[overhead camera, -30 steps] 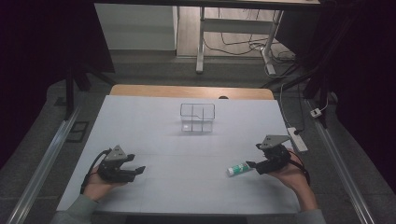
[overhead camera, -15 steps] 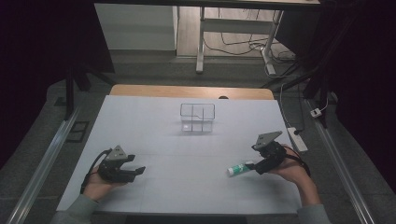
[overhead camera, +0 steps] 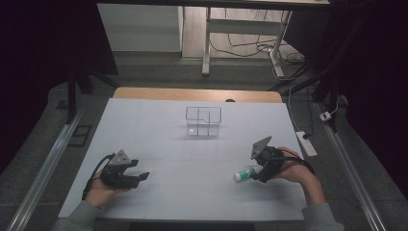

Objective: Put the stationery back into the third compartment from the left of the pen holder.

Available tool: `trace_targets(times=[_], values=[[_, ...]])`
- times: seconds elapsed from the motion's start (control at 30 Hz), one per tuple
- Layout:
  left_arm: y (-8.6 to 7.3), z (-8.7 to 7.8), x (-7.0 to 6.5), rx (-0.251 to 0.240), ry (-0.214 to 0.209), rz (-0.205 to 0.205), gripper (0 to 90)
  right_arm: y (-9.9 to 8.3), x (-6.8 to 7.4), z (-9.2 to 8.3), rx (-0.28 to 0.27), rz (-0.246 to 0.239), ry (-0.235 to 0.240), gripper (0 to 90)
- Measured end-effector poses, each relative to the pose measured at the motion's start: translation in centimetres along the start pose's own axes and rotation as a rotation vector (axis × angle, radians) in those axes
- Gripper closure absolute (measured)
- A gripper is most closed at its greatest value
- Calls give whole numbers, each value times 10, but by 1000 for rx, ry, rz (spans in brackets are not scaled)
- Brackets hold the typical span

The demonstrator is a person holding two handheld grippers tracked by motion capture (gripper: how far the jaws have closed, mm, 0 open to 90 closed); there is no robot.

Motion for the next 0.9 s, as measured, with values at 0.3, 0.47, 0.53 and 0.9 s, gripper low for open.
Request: trace_targets(times=[0.3, 0.47, 0.53, 0.9], values=[[0, 0, -1, 11, 0, 10, 303, -2, 4, 8, 43, -47, -7, 367], [0, 0, -1, 11, 1, 10, 303, -5, 5, 12, 66, -85, -11, 464], [-1, 0, -1, 15, 0, 12, 302, -6, 6, 13, 69, -105, -23, 481], [-1, 0, -2, 18, -1, 15, 298, -8, 7, 14, 68, -201, -70, 642]])
Point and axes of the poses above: each handheld gripper's, and its own axes: z roughly forward along the jaws, y roughly out of its top, x roughly to its left, the point moved 5 cm from there along z, roughly forward along the jaws, and after that the axes turned 3 degrees about -y, right-handed, at the moved point
